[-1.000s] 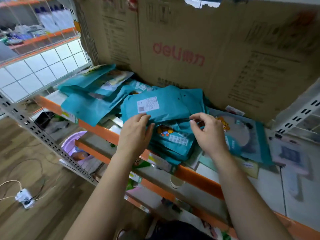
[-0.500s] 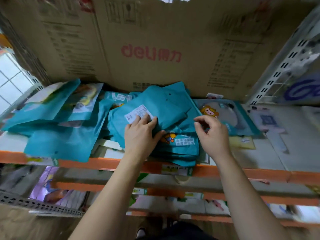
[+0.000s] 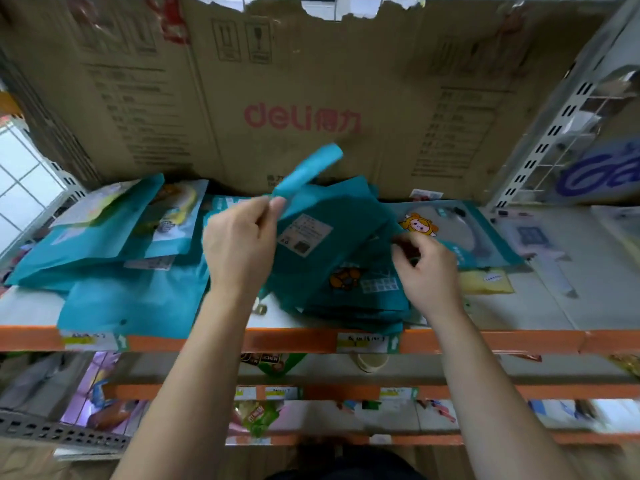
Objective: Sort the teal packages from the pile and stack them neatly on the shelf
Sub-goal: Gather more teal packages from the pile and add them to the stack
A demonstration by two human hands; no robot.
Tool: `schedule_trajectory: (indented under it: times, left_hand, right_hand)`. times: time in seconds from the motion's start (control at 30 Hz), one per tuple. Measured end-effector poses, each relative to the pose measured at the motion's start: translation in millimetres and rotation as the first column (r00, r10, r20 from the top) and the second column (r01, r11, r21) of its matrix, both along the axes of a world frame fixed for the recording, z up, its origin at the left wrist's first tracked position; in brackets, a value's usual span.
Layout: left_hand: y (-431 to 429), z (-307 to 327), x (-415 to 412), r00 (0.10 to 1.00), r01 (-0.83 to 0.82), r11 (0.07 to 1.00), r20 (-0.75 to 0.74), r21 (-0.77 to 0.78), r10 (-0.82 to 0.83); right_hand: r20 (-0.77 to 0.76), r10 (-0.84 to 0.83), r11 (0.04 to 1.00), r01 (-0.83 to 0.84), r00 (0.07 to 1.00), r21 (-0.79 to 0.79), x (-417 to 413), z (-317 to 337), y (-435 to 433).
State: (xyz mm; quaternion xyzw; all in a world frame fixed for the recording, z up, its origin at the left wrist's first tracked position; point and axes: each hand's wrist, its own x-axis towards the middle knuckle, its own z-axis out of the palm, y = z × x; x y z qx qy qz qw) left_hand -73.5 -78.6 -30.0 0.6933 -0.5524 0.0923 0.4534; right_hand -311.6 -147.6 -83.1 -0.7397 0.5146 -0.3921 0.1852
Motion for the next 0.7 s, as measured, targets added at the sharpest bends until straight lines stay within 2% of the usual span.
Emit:
schedule_trajectory:
  times: [0.13,0.2,0.3,0.4,0.47,0.53,0.6,0.7]
  left_hand:
    - [6.4,19.1,27.9,0.987,-0.076,0.99,-0.15,-0.12,0.057]
    - [10.8,19.5,46.5,0.961,-0.075,0.983,-0.277,-0.166,0.027]
    - [18.0,12.2,77.6,0.87,-0.073,0.973,-0.49,-0.218,-0.045]
    - [22.5,1.7,100.7,0.794,-0.091,0.979,-0.607,-0.183,-0.04]
    - [23.5,-8.8,108.8,0.781,-0.118,0.986,-0.625,-0.118,0.019]
    - [23.9,-20.1,112.0,0.834,-0.165,0.986,-0.539,-0.036,0.12]
    - [23.7,-27.2,111.1,0.858,-0.236,0.972,-0.463,0.024,0.22]
    - [21.8,-32.9,109.2,0.847,-0.273,0.96,-0.459,0.059,0.269]
  right_hand:
    - [0.017,0.045,0.999,-0.046,0.999,0.027,12.1,1.1,-2.6]
    - [-0.006,0.055,0.998,-0.055,0.998,0.005,19.3,2.3,-4.2]
    - [-0.023,0.04,0.999,-0.04,0.999,-0.016,30.2,4.4,-8.1]
    - [-0.039,0.061,0.998,-0.062,0.997,-0.012,44.8,6.3,-13.1]
    - [-0.071,0.095,0.995,-0.096,0.993,-0.01,57.2,6.2,-16.5]
    - [-0.144,0.11,0.994,-0.112,0.984,-0.003,69.0,3.9,-19.7]
    - [-0.245,0.087,0.996,-0.089,0.966,0.002,77.9,-0.1,-21.9]
    - [-0.372,0.057,0.998,-0.045,0.926,0.042,83.2,-6.5,-23.1]
